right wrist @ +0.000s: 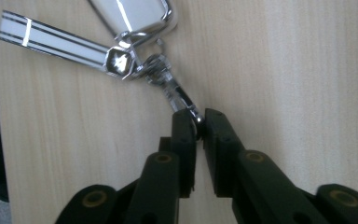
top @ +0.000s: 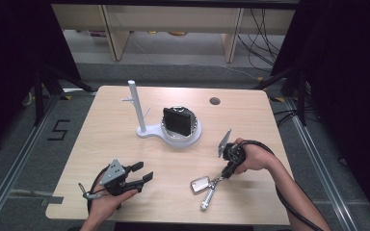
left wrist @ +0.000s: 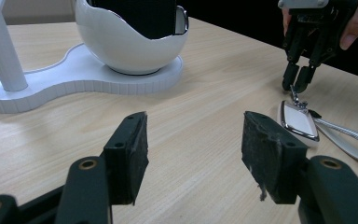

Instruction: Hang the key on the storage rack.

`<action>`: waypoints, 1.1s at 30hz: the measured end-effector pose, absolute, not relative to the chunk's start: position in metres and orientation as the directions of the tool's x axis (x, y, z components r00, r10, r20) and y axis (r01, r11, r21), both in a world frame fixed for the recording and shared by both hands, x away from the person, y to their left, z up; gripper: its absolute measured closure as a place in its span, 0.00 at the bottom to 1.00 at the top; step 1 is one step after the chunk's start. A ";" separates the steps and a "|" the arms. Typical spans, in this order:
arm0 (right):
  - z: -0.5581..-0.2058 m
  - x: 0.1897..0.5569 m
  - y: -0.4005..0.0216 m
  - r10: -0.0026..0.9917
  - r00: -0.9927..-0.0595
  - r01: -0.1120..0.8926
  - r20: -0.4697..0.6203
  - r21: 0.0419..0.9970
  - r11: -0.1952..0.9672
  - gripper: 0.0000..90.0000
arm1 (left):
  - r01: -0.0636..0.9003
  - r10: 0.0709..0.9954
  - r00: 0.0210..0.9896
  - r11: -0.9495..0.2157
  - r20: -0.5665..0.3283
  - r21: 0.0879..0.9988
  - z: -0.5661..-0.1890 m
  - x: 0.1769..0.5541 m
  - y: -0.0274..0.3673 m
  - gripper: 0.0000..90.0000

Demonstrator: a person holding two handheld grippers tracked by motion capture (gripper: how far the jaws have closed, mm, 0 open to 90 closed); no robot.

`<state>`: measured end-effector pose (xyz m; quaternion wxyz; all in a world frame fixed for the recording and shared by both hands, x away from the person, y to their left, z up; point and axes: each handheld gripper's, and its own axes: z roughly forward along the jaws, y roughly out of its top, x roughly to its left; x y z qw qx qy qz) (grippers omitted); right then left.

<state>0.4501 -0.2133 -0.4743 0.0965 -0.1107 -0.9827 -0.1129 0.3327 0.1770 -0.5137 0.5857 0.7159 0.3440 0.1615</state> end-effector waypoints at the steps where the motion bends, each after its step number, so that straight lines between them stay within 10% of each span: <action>1: -0.474 0.450 -0.213 0.196 -0.957 0.239 0.215 0.200 0.950 0.95 | 0.303 0.682 0.711 -0.077 -0.172 0.950 -0.514 0.333 0.177 0.45; 33: -0.387 0.448 -0.187 0.159 -0.982 0.183 0.100 0.305 0.935 0.97 | 0.182 0.445 0.893 -0.238 -0.060 0.954 -0.465 0.349 0.106 0.48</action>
